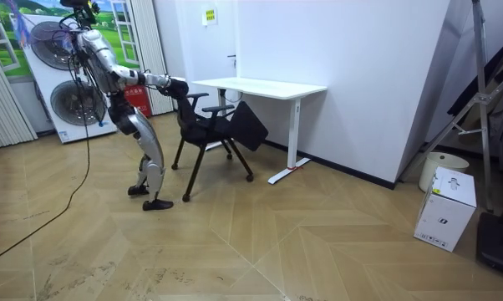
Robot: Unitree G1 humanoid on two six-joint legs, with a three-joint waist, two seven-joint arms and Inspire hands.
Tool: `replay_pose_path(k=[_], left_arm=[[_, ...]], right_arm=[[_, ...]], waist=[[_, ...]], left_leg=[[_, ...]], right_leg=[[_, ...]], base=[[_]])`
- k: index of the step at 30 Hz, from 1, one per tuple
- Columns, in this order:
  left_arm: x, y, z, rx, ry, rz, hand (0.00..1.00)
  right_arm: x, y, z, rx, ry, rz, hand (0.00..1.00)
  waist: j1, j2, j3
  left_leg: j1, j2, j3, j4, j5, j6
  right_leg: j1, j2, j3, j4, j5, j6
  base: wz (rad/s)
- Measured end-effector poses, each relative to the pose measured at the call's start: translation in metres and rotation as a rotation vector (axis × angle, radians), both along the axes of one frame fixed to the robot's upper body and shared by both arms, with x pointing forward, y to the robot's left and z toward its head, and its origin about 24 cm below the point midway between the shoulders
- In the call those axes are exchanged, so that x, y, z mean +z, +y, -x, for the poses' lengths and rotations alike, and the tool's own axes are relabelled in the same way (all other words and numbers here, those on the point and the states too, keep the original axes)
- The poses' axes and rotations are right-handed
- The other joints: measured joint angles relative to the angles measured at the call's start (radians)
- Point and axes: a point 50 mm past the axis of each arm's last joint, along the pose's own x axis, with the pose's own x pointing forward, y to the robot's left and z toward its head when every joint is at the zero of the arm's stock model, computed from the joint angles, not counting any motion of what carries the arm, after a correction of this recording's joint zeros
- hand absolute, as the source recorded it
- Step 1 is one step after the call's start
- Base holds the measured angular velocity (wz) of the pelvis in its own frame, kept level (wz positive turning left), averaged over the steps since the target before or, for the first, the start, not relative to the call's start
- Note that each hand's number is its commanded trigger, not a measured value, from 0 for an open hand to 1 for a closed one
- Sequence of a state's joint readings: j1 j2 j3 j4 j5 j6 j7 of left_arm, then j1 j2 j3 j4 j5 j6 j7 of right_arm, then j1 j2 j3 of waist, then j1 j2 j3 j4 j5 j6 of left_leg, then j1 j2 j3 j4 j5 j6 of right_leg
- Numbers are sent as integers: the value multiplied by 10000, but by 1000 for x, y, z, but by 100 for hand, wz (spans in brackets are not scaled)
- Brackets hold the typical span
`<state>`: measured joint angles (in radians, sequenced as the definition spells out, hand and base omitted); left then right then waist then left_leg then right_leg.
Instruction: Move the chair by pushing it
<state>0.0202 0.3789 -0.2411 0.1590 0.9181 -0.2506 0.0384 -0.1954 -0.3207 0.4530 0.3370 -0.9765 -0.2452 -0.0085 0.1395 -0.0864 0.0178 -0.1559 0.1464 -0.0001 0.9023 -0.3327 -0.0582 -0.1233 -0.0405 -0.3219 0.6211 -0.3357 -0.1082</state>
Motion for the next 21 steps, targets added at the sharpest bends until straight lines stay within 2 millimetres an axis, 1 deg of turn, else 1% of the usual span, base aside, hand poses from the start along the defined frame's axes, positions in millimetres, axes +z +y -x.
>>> replay_pose_path(k=[1, 2, 3, 4, 5, 6, 7, 8, 9, 10, 11, 12, 13, 14, 15, 16, 17, 18, 19, 20, 21], left_arm=[[1, 0, 0, -77, -97, -54, 100], [1, -1, 0, -120, -147, -60, 100], [2, 0, 0, -178, -190, -106, 100], [2, 0, 0, -184, -210, -120, 100], [3, 1, 0, -214, -235, -144, 100], [4, 1, 0, -220, -310, -139, 100], [4, 1, 0, -221, -343, -133, 100], [5, 1, 0, -218, -394, -125, 100], [7, 0, -1, -229, -499, -109, 100], [8, 0, -2, -239, -548, -103, 100], [7, -1, -2, -227, -566, -86, 100], [7, -1, -2, -204, -614, -74, 100], [6, 0, -2, -192, -636, -70, 100], [6, 0, -1, -183, -672, -81, 100], [7, 0, -2, -191, -728, -108, 100], [8, 0, -2, -195, -762, -127, 100], [9, 0, -1, -199, -820, -156, 100], [11, 0, -2, -229, -911, -209, 100], [12, -1, -2, -233, -953, -215, 100], [13, -1, -4, -232, -1014, -237, 100], [14, -1, -5, -157, -1021, -218, 100]], right_arm=[[0, -1, 0, 11, 23, -39, 100], [0, -1, 0, 44, 24, -43, 100], [-2, -1, 1, 102, 41, -56, 100], [-1, -1, 1, 124, 20, -60, 100], [-1, -1, 1, 155, -33, -102, 100], [0, 0, 1, 170, -88, -123, 100], [1, 0, 1, 178, -129, -120, 100], [3, 0, 0, 173, -223, -124, 100], [4, -1, -1, 172, -296, -112, 100], [4, -1, -1, 159, -338, -111, 100], [4, -2, -1, 142, -392, -118, 100], [4, -2, -1, 143, -419, -129, 100], [4, -2, -1, 150, -440, -141, 100], [4, -1, -1, 172, -471, -122, 100], [4, -1, -1, 172, -515, -128, 100], [4, -1, -1, 175, -550, -118, 100], [4, -1, -1, 175, -563, -124, 100], [5, -1, -1, 180, -643, -152, 100], [6, -1, -1, 174, -696, -174, 100], [7, -1, -2, 138, -777, -171, 100], [9, 0, -4, 187, -893, -67, 100]], waist=[[77, -109, -6], [115, -181, -5], [231, -298, 10], [296, -340, 36], [331, -398, 35], [364, -437, 23], [391, -449, 23], [486, -505, 22], [502, -591, 45], [501, -628, 64], [526, -670, 87], [588, -689, 95], [632, -692, 97], [676, -715, 92], [700, -742, 85], [767, -767, 74], [911, -830, -1], [893, -886, -37], [884, -922, -55], [898, -989, -59], [900, -995, -48]], left_leg=[[-384, 174, 118, 839, 463, 48], [-497, 241, 180, 1118, 701, 74], [-621, 317, 198, 1471, 1082, 108], [-673, 323, 196, 1577, 1249, 95], [-834, 323, 146, 1786, 1549, 94], [-922, 324, 100, 1850, 1658, 47], [-965, 327, 67, 1838, 1665, 37], [-974, 304, 51, 1693, 1576, 50], [-1006, 119, 26, 1325, 1370, 113], [-1044, 22, -40, 1025, 1233, 88], [-1131, -232, -51, 231, 1076, 18], [-1179, -393, -9, -786, 1039, -18], [-1192, -459, 91, -1356, 1041, -20], [-1265, -705, 151, -2459, 1082, -79], [-1357, -916, 145, -3464, 1188, -45], [-1393, -1054, 134, -3876, 1478, 1], [-1371, -1279, -48, -4367, 1996, 26], [-1285, -1481, -258, -4719, 2404, 118], [-1257, -1576, -305, -4838, 2605, 144], [-1158, -1616, -338, -4964, 2733, 219], [-1040, -1625, -329, -5002, 2731, 225]], right_leg=[[87, 23, -57, 237, -308, -37], [140, 29, -64, 308, -400, -108], [283, 57, -92, 340, -546, -160], [382, 62, -108, 339, -616, -198], [534, 60, -226, 324, -704, -261], [578, 60, -327, 299, -762, -357], [580, 57, -393, 280, -787, -401], [585, 57, -440, 191, -805, -446], [607, 21, -459, 77, -803, -457], [637, -4, -488, -12, -801, -460], [695, -25, -487, -186, -779, -451], [767, -29, -473, -368, -755, -446], [812, -27, -473, -460, -750, -450], [903, -21, -483, -633, -738, -434], [927, -21, -498, -780, -727, -413], [961, -14, -454, -845, -722, -401], [1003, -15, -348, -991, -711, -375], [1126, -12, -375, -1166, -694, -333], [1157, -13, -404, -1250, -684, -315], [1265, -35, -418, -1409, -664, -264], [1362, -49, -413, -1594, -635, -213]], base=[[27], [16], [6], [14], [16], [18], [12], [9], [12], [13], [3], [-5], [-9], [0], [0], [-16], [-10], [0], [18], [11], [4]])
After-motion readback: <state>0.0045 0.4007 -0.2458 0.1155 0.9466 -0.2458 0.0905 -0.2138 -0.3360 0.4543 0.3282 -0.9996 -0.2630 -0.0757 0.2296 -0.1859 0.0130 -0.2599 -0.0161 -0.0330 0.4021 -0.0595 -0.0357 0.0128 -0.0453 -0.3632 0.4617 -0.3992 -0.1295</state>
